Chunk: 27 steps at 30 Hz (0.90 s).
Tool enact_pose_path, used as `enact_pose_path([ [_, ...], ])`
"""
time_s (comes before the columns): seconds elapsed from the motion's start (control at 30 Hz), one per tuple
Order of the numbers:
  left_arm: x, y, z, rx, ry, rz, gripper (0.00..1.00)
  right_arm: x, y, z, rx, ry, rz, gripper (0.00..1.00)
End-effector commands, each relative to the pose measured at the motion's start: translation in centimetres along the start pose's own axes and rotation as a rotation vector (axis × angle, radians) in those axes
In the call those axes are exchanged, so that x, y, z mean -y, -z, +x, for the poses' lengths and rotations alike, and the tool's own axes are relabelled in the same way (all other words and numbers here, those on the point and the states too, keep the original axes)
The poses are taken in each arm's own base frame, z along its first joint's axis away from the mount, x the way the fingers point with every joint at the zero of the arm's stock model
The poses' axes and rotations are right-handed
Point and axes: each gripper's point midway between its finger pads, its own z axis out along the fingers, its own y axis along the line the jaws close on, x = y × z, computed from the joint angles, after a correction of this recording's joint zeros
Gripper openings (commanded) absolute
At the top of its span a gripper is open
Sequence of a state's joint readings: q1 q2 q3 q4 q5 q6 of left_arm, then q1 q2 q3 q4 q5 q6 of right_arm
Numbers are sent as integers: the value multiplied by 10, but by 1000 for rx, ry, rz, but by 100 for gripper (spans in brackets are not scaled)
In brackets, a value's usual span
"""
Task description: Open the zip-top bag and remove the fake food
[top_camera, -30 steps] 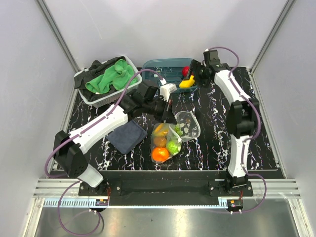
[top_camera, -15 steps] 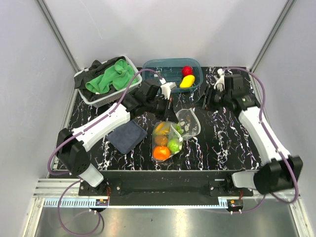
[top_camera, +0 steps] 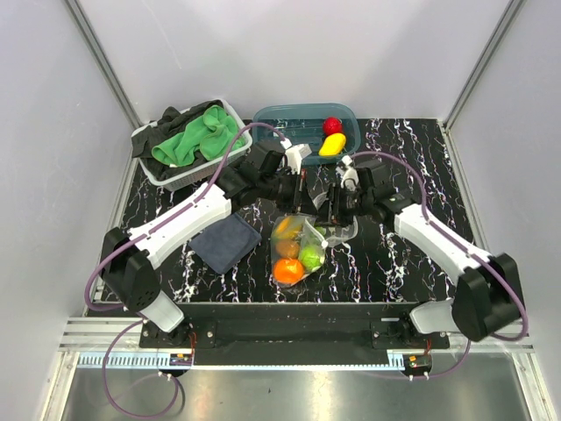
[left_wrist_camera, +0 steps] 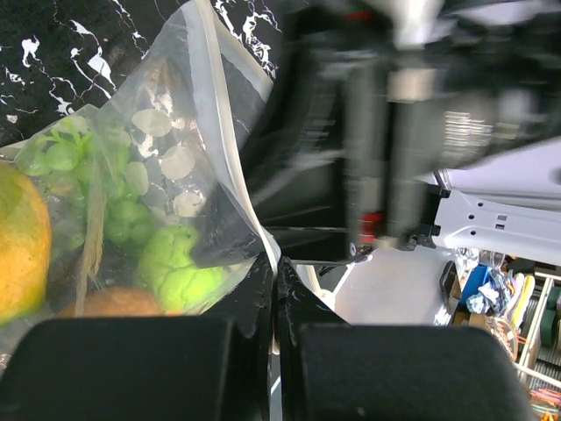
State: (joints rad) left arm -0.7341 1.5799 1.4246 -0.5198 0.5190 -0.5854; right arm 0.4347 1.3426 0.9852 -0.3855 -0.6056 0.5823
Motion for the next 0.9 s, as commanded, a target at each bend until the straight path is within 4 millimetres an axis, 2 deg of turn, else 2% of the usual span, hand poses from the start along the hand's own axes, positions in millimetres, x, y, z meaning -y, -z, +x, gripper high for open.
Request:
enact_pose_path([
  [0.0, 20, 1, -26, 80, -27, 51, 0, -6, -21, 6, -59, -52, -132, 34],
  [0.27, 23, -11, -42, 102, -6, 52, 0, -9, -30, 24, -129, -75, -261, 38],
  [0.5, 16, -33, -55, 102, 9, 39, 0, 5, -33, 49, -173, -108, -279, 47],
  [0.6, 22, -38, -62, 105, 7, 56, 0, 5, -31, 59, -184, -133, -305, 50],
  [0.7, 23, -43, -63, 107, 8, 53, 0, 7, -30, 63, -191, -137, -315, 56],
  [0.87, 20, -47, -51, 84, 19, 45, 0, 7, -33, 67, -191, -147, -343, 67],
])
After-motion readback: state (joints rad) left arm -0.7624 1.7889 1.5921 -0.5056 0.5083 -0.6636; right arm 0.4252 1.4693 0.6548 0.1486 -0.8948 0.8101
